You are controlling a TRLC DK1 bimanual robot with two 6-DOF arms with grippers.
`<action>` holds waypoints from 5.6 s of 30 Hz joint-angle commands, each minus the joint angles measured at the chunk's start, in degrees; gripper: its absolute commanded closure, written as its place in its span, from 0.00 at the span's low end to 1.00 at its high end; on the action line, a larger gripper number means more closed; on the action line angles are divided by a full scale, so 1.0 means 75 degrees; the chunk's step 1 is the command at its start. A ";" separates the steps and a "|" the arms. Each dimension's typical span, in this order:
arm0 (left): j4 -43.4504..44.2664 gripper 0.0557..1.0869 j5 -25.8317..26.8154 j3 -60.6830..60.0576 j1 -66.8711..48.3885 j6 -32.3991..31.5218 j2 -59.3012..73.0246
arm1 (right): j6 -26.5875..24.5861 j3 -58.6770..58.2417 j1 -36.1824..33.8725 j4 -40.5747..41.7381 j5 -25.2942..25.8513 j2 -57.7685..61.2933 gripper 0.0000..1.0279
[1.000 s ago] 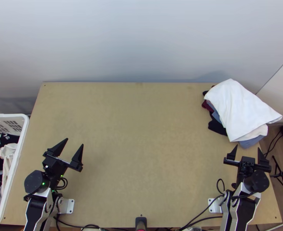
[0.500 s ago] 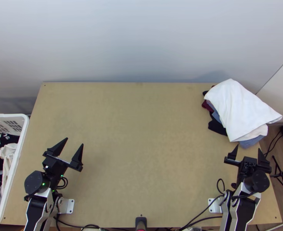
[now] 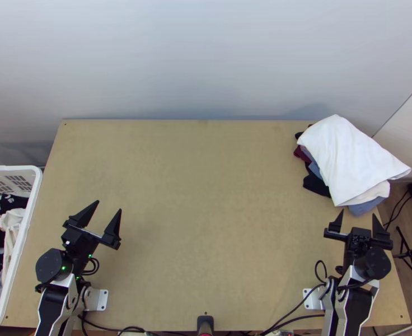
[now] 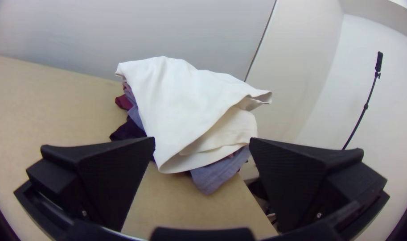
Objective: Fold the t-shirt
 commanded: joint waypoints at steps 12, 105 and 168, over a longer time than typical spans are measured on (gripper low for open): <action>-0.0578 0.04 -0.0119 0.0544 -0.0285 0.0922 0.0145 | -0.0273 0.0391 -0.0520 0.0261 0.0743 0.0508 0.04; -0.3941 0.73 -0.0201 0.7868 1.1036 0.9254 1.4582 | 0.1989 0.9660 0.2105 -0.6782 0.1927 0.7657 0.05; -0.9519 0.96 0.3198 1.4443 0.2481 0.2070 0.9555 | 0.1977 0.8934 0.1425 -0.7380 0.1927 0.6356 0.05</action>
